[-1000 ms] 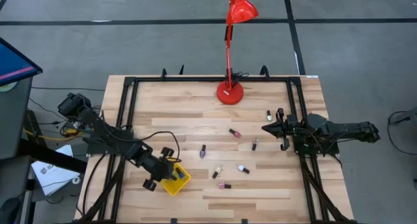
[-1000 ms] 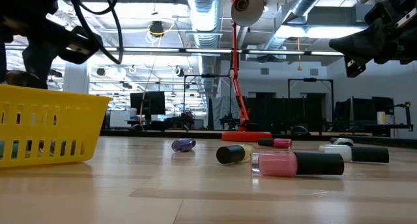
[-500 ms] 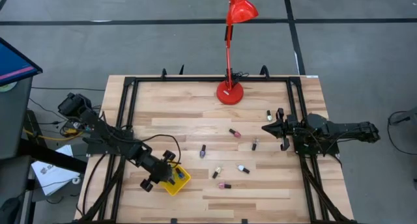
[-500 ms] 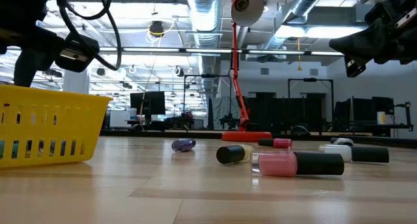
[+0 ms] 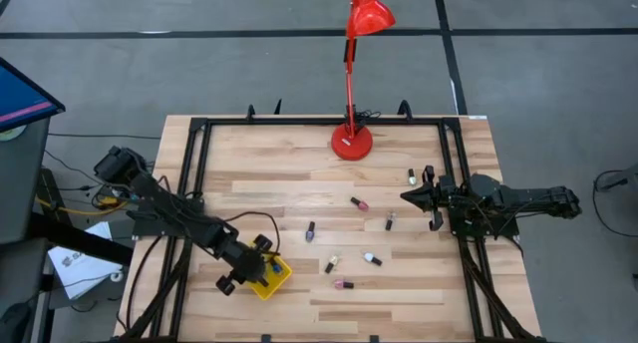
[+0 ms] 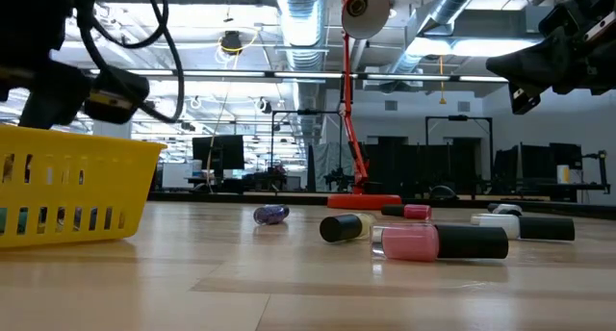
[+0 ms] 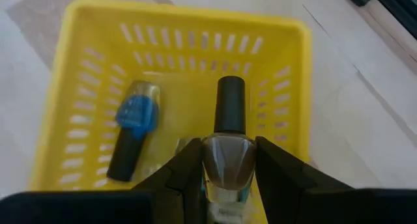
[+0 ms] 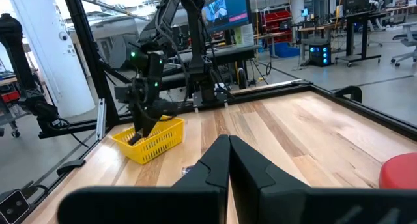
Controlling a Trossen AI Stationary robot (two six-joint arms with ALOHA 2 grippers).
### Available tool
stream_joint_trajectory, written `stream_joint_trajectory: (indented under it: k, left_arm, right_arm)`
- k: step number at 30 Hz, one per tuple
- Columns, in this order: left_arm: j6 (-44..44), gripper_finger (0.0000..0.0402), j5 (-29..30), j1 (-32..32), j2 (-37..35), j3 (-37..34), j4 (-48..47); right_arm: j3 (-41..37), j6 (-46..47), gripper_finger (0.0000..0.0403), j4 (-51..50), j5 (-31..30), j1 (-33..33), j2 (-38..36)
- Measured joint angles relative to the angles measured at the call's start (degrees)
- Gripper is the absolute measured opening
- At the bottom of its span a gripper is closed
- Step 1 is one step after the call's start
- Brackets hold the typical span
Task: Pick & Place Nail Polish
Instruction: Put the dark brown nail polish bottle into the yellow basket, then put the violet nail polish bottle into the yellow basket
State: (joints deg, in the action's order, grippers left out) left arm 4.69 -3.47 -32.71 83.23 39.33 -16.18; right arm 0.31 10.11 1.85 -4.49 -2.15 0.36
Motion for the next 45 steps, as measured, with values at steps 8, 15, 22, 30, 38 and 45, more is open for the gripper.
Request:
stream_joint_trajectory:
  k: [8,15,22,30,38,45]
  left_arm:
    - [0.00,0.0112,0.01,0.00,2.09,0.00,3.24]
    - [0.00,0.0132,-4.31,0.02,2.09,0.00,3.53]
    - [-0.02,0.0133,-4.34,0.02,2.09,0.00,3.56]
    - [-0.62,0.0150,-5.60,0.02,2.09,0.00,3.88]
    - [-0.96,0.0174,-6.06,0.72,1.35,0.00,3.74]
    - [-7.42,0.0179,2.36,7.98,-6.07,0.00,3.90]
  right_arm:
    - [0.01,0.00,0.0000,-0.11,-0.02,0.00,-0.02]
    - [0.00,0.00,0.0000,-0.11,-0.01,0.00,-0.01]
    - [0.01,0.00,0.0000,-0.11,-0.02,0.00,-0.02]
    - [-0.01,0.00,0.0000,-0.11,-0.02,0.00,-0.02]
    - [0.01,-0.02,0.0000,-0.11,0.00,0.00,0.00]
    - [0.01,0.00,0.0000,-0.11,-0.02,0.00,0.00]
